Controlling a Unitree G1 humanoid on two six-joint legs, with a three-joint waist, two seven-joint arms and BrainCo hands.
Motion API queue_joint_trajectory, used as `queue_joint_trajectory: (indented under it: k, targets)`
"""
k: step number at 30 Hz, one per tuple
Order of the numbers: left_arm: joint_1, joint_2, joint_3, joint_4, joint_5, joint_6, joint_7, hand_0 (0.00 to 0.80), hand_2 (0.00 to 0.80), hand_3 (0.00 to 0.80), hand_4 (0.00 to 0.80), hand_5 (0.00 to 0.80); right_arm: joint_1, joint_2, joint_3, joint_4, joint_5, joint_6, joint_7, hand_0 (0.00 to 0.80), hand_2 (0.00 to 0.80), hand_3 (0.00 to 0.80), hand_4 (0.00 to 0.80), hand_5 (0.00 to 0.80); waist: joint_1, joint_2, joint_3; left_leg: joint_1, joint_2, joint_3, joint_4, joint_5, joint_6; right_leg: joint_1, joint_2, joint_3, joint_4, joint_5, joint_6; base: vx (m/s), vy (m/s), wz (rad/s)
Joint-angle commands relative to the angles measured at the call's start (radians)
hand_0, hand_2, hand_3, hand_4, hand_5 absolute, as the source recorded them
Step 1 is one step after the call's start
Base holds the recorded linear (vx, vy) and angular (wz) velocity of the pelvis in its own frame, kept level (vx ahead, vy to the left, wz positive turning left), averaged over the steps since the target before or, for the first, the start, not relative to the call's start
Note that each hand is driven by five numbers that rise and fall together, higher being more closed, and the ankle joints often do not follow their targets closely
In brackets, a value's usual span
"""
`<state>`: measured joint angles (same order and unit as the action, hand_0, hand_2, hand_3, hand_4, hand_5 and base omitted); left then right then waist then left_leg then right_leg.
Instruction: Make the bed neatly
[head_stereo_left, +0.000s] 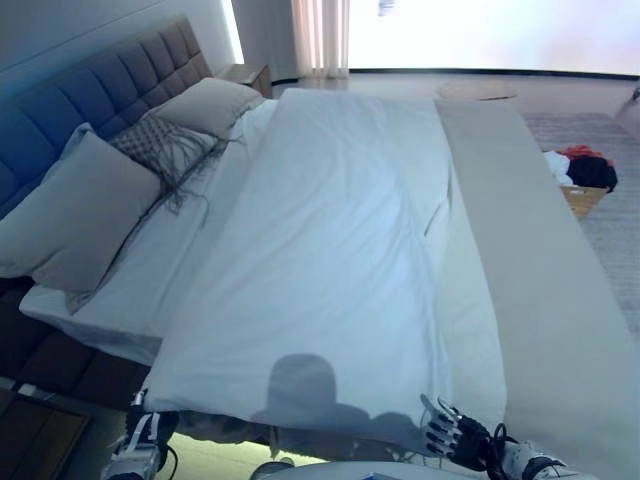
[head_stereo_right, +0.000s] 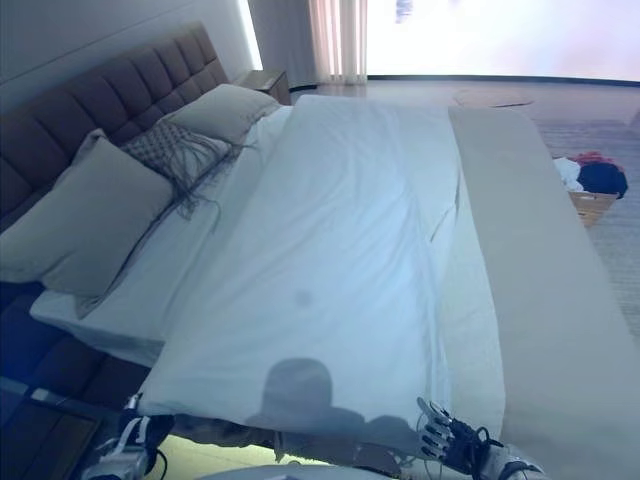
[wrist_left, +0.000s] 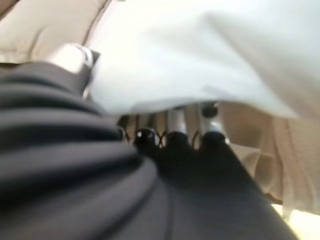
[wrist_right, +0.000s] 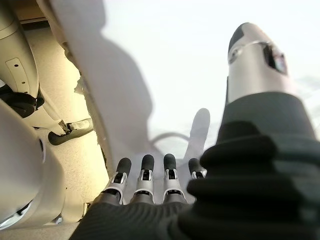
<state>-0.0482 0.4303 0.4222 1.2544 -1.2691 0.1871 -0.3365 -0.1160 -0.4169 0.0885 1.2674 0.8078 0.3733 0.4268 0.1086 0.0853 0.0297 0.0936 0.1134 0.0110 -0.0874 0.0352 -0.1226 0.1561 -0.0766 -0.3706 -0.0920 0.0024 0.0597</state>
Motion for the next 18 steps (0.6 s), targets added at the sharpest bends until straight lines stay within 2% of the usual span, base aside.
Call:
queue_joint_trajectory:
  k: [1, 7, 14, 16, 18]
  targets:
    - [0.052, 0.277, 0.171, 0.093, 0.003, -0.042, -0.034, 0.8, 0.8, 0.8, 0.8, 0.8, -0.061, 0.028, -0.009, 0.069, 0.055, -0.023, -0.002, 0.0, 0.0, 0.0, 0.0, 0.0, 0.1, -0.056, -0.003, -0.013, -0.058, -0.016, 0.0, -0.008, 0.032, 0.046, -0.118, -0.024, 0.016, 0.013, 0.106, -0.019, 0.046, 0.02]
    - [0.047, 0.384, 0.2, 0.122, 0.027, 0.017, -0.078, 0.8, 0.8, 0.8, 0.8, 0.8, -0.078, 0.03, 0.003, 0.072, 0.096, -0.035, -0.029, 0.0, 0.0, 0.0, 0.0, 0.0, 0.124, -0.042, -0.006, -0.031, -0.081, -0.031, 0.0, -0.005, 0.04, 0.051, -0.139, -0.052, 0.009, 0.036, 0.114, -0.028, 0.11, 0.06]
    - [0.016, 0.402, 0.178, 0.088, 0.059, 0.066, -0.101, 0.8, 0.8, 0.8, 0.8, 0.8, -0.089, 0.038, -0.012, 0.064, 0.133, -0.07, -0.046, 0.0, 0.0, 0.0, 0.0, 0.0, 0.141, -0.041, 0.004, -0.043, -0.15, -0.034, 0.0, -0.019, 0.073, 0.027, -0.211, -0.075, 0.033, 0.147, 0.146, -0.046, 0.168, 0.1]
    - [0.013, 0.397, 0.174, 0.08, 0.041, 0.066, -0.081, 0.8, 0.8, 0.8, 0.8, 0.8, -0.098, 0.048, -0.015, 0.059, 0.129, -0.083, -0.043, 0.0, 0.0, 0.0, 0.0, 0.0, 0.143, -0.039, 0.013, -0.037, -0.163, -0.02, 0.0, -0.028, 0.082, 0.002, -0.237, -0.077, 0.098, 0.174, 0.156, -0.112, 0.178, 0.01]
    - [0.014, 0.393, 0.175, 0.074, 0.017, 0.058, -0.068, 0.8, 0.8, 0.8, 0.8, 0.8, -0.107, 0.055, -0.013, 0.054, 0.111, -0.088, -0.029, 0.0, 0.0, 0.0, 0.0, 0.0, 0.143, -0.028, 0.021, -0.039, -0.169, -0.005, 0.0, -0.017, 0.099, -0.019, -0.23, -0.064, 0.27, 0.129, 0.142, -0.148, 0.186, 0.08]
